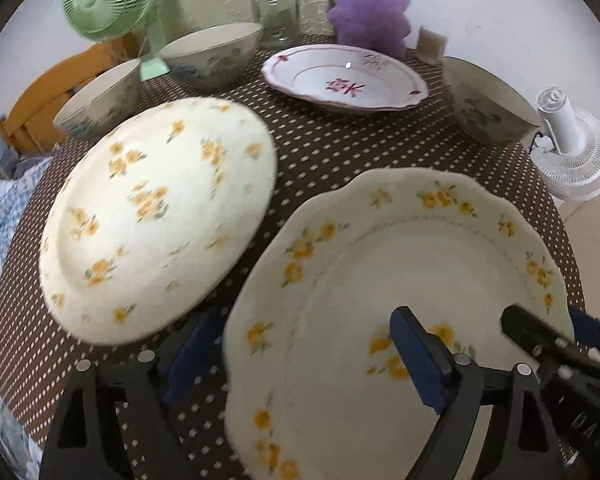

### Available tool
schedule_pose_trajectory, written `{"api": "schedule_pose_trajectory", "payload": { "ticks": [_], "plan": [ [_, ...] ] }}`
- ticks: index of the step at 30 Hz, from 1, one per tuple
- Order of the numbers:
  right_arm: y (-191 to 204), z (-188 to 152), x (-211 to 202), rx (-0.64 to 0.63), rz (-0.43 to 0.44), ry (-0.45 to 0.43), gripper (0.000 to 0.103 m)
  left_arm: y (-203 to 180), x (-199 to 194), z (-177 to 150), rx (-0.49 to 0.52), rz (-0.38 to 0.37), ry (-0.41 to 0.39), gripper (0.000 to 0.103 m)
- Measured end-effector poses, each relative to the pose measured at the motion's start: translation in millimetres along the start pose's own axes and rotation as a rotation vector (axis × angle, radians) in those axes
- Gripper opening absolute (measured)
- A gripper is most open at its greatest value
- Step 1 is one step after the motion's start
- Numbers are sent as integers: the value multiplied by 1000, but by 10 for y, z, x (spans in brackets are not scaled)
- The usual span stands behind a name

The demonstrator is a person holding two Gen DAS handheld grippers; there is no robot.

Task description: Organize plates and bowls

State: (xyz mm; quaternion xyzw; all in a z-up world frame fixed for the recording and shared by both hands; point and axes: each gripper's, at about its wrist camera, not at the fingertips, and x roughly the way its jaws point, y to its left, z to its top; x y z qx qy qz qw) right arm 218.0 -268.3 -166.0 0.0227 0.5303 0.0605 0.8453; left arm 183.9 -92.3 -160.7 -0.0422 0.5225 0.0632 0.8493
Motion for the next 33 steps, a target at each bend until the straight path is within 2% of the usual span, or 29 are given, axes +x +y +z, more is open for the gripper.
{"api": "schedule_pose_trajectory", "payload": {
  "ticks": [3, 9, 19, 26, 33],
  "plan": [
    [8, -4, -87, -3, 1, -24, 80, 76, -86, -60, -10, 16, 6, 89],
    [153, -16, -321, -21, -11, -80, 80, 206, -360, -111, -13, -27, -28, 89],
    [820, -26, -687, -11, -31, -146, 80, 655, -758, 0, 71, -81, -119, 89],
    [1403, -18, -755, -1, -42, -184, 80, 1056, -800, 153, 124, -111, -140, 88],
    [1731, 71, -542, 39, -30, -172, 80, 1377, -667, 269, 134, -105, -126, 86]
  ]
}}
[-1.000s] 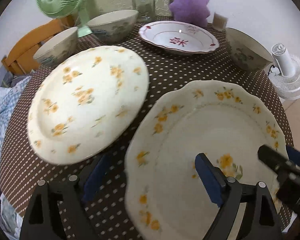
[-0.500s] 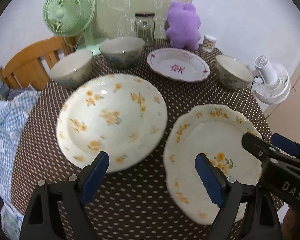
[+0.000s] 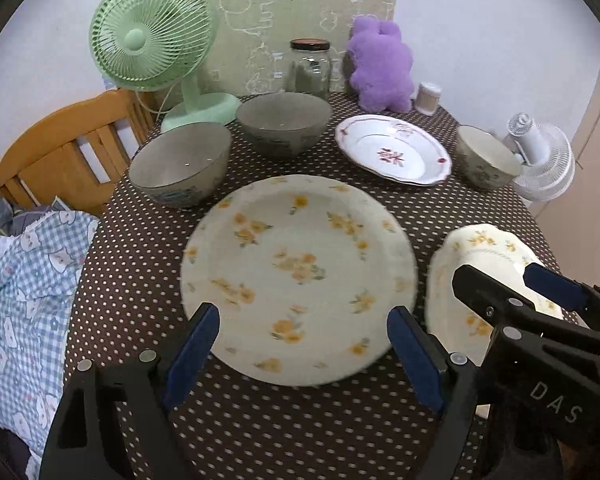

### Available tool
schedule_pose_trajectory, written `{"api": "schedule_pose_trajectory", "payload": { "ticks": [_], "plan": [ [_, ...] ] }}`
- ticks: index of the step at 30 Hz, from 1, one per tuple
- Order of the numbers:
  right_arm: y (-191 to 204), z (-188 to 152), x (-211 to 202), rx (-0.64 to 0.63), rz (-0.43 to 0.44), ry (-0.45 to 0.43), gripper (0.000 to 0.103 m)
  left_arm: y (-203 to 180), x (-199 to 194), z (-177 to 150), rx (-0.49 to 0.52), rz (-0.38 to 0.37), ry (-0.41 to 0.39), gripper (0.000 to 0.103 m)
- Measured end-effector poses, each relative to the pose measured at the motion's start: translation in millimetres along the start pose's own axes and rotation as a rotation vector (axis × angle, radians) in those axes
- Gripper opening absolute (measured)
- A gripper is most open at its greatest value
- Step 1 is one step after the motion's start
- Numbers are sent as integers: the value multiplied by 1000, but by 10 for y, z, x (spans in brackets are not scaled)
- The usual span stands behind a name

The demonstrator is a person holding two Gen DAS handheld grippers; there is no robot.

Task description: Organize plates and bowls

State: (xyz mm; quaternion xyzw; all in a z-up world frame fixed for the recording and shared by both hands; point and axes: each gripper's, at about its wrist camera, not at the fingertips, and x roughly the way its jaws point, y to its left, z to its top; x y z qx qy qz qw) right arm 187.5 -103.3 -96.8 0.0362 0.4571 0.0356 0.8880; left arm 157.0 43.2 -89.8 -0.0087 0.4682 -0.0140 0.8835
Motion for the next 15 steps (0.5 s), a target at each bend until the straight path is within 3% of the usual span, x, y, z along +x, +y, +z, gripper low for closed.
{"api": "schedule_pose_trajectory", "payload": {
  "ticks": [15],
  "plan": [
    [418, 329, 669, -83, 53, 56, 75, 447, 620, 257, -90, 73, 74, 83]
  ]
}}
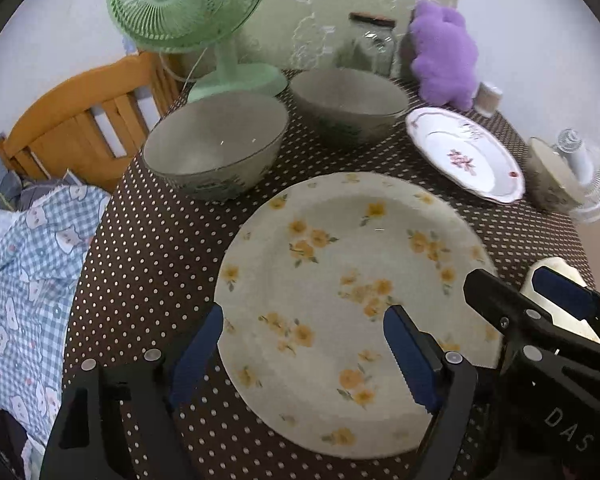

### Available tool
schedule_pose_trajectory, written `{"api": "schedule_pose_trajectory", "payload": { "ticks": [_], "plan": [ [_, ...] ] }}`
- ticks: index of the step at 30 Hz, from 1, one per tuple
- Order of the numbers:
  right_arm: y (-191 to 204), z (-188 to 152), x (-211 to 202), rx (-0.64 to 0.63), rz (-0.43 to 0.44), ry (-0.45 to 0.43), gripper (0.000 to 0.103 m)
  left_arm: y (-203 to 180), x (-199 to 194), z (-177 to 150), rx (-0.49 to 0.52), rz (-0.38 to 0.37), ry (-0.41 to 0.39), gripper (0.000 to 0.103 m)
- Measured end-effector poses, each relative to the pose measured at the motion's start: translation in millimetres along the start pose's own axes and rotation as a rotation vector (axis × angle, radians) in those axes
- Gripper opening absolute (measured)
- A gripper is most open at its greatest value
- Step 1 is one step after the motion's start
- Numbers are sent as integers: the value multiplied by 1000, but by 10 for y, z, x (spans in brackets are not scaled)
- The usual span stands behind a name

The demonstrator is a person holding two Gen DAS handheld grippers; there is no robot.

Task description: Organize plates and bowls

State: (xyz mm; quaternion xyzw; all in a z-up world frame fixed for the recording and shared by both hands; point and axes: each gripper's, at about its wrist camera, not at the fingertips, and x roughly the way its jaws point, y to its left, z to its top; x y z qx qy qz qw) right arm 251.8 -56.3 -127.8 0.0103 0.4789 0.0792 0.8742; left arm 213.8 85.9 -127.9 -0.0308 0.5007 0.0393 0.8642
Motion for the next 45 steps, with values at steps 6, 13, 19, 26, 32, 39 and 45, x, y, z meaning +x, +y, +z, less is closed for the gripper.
{"api": "schedule_pose_trajectory", "payload": {
  "ticks": [6, 13, 19, 26, 32, 39, 45],
  "plan": [
    [40, 114, 255, -41, -17, 18, 75, 124, 225, 50, -61, 29, 37, 81],
    [-29, 132, 555, -15, -18, 91, 71, 141, 455, 66, -79, 48, 76, 78],
    [-54, 179, 679, -14, -7, 99, 68, 128, 470, 72, -87, 59, 58, 79],
    [-21, 223, 789, -13, -9, 112, 67, 108, 482, 97, -83, 65, 57, 79],
    [0, 209, 789, -4, -18, 132, 67, 132, 479, 105, -75, 48, 78, 78],
    [106, 82, 725, -4, 22, 168, 67, 313, 398, -8, -85, 44, 116, 76],
    [195, -72, 643, -28, 2, 178, 60, 492, 333, -73, -131, 42, 119, 64]
  ]
}}
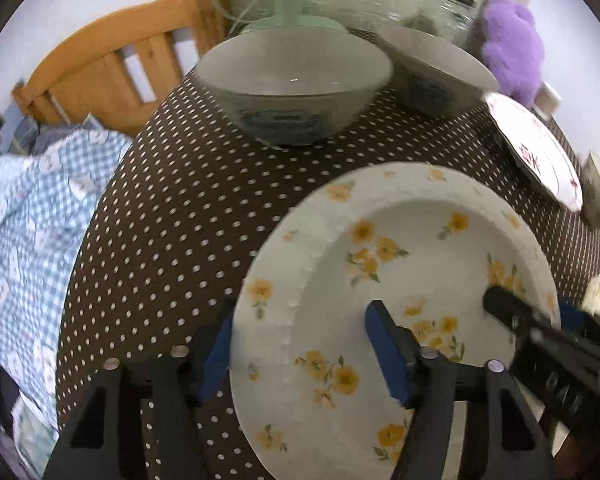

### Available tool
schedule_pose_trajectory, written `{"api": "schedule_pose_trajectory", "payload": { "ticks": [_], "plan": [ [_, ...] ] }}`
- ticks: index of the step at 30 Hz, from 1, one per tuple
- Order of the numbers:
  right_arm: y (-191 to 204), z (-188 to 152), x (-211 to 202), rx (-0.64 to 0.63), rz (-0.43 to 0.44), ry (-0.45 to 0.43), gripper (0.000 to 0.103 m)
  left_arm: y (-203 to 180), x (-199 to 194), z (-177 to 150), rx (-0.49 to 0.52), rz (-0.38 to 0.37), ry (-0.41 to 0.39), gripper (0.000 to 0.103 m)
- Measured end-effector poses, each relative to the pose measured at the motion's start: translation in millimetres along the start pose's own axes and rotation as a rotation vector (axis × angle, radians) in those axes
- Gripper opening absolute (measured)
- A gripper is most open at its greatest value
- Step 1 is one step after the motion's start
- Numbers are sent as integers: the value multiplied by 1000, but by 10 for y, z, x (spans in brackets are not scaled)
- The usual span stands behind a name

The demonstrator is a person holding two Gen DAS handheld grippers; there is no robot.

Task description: Organize plates and bowls

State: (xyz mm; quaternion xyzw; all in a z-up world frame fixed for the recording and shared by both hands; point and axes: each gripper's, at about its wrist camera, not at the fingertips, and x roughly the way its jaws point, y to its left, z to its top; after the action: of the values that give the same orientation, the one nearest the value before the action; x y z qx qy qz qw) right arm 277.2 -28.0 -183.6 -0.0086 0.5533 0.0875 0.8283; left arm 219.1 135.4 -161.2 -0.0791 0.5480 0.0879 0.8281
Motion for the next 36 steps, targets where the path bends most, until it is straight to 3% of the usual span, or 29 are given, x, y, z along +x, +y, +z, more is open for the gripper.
{"api": "schedule_pose_trajectory", "payload": {
  "ticks": [9, 22, 36],
  "plan": [
    [88, -241, -104, 18, -16, 21, 60, 45, -94, -150, 49, 10, 5, 64],
    [40, -487, -570, 48, -50, -26, 60, -19, -404, -336, 84, -32, -2, 64],
    [-504, -639, -988, 94, -67, -72, 60, -539, -783, -488, 122, -59, -58, 63]
  ]
}}
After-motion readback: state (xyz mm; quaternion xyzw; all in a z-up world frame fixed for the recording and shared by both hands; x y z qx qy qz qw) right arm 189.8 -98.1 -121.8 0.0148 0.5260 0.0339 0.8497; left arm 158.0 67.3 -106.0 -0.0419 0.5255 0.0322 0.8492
